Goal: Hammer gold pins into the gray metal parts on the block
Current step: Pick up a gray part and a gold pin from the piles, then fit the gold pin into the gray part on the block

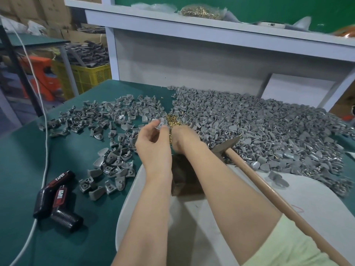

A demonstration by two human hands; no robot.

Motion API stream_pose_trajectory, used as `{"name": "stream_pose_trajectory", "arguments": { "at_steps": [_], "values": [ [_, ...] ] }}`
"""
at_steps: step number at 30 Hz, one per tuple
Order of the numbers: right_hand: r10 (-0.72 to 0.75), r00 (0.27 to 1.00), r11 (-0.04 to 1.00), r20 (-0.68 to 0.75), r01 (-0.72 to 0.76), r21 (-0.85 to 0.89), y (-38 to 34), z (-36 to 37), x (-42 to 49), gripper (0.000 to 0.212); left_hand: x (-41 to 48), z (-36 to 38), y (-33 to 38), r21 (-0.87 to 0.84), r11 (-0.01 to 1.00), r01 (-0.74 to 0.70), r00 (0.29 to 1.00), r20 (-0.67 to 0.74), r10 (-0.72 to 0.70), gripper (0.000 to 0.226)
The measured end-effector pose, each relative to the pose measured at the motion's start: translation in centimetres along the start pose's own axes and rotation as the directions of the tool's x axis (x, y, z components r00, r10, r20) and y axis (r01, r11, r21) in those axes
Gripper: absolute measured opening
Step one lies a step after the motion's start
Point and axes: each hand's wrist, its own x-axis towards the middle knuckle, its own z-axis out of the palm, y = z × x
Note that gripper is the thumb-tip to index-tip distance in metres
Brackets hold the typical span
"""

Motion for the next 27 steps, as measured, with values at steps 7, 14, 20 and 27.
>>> {"name": "stream_pose_trajectory", "arguments": {
  "at_steps": [7,14,20,27],
  "values": [
    [0.127,0.978,0.953,-0.167,-0.074,0.294,3.4,-2.3,-1.8,0.02,-0.7,0.5,-0.3,0.119,0.989,-0.088,0.985,0.161,0.068,0.023],
    [0.273,0.937,0.57,-0.218,0.025,0.821,9.1,-2.8,-9.3,0.022,-1.9,1.0,-0.8,0.292,0.901,-0.32,0.836,0.534,0.124,0.029],
    [0.175,0.905,0.687,-0.387,0.169,0.707,9.7,-0.2,-12.5,0.024,-2.5,1.3,-1.0,0.398,0.818,-0.415,0.784,0.612,0.1,0.019],
    [0.042,0.928,0.873,-0.369,0.145,0.465,9.7,1.5,-12.4,0.021,-2.4,0.9,-1.9,0.718,0.378,-0.584,0.796,0.598,0.094,0.02]
  ]
}}
